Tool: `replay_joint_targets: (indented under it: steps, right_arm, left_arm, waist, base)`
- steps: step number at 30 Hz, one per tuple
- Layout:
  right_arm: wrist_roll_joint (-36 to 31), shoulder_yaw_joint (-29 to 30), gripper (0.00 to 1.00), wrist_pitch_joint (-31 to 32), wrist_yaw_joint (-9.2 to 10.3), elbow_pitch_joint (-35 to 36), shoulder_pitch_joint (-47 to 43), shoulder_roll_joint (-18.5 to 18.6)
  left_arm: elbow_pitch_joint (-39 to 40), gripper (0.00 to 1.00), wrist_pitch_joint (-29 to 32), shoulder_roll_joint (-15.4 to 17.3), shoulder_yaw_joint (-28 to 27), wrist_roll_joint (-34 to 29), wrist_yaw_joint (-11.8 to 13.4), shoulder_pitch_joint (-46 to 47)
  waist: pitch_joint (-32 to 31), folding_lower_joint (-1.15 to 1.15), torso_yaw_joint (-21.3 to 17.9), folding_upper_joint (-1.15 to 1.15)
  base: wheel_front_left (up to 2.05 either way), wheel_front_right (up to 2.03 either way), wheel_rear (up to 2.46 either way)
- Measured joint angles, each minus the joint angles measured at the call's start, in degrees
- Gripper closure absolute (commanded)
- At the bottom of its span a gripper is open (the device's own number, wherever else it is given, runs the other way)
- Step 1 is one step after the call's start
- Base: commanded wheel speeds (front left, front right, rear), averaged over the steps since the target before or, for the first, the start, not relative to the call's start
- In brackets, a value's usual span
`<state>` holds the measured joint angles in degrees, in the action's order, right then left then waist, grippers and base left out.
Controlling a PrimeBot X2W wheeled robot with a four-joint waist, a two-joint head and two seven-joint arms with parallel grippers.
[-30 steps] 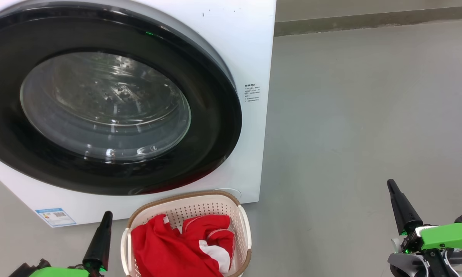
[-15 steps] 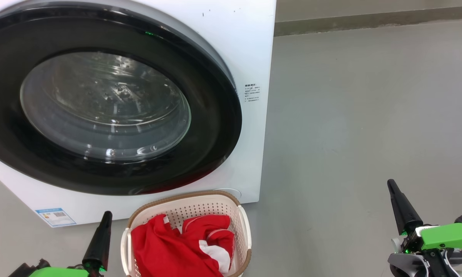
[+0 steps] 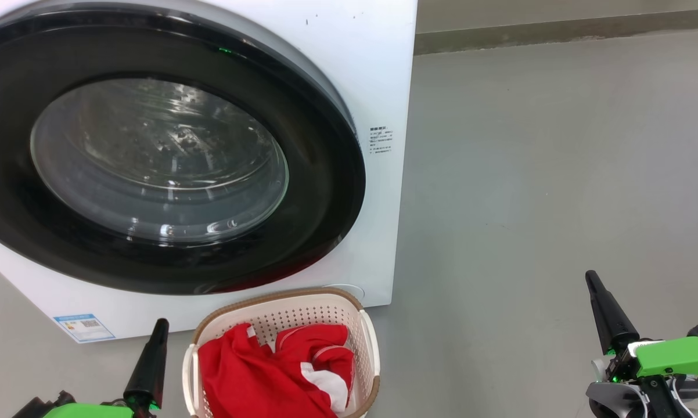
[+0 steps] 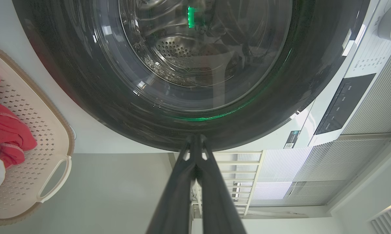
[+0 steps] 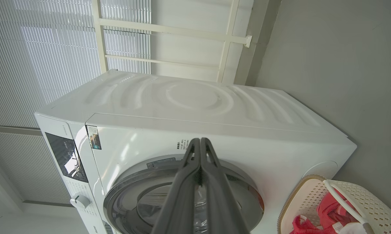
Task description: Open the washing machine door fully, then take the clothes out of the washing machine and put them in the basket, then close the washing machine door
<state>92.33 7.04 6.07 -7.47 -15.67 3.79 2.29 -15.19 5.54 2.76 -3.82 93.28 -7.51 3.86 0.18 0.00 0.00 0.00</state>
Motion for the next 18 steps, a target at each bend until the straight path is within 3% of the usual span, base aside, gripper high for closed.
replay_joint_targets:
  steps: [18]
  right_arm:
    - [0.00,0.04,1.00,0.01,0.00,0.00,0.00,-0.02]
  left_arm:
    - [0.00,1.00,0.00,-0.02,-0.12,-0.01,0.00,0.00]
  waist:
    - [0.00,0.00,0.00,0.00]
  base:
    - [0.00,0.00,0.00]
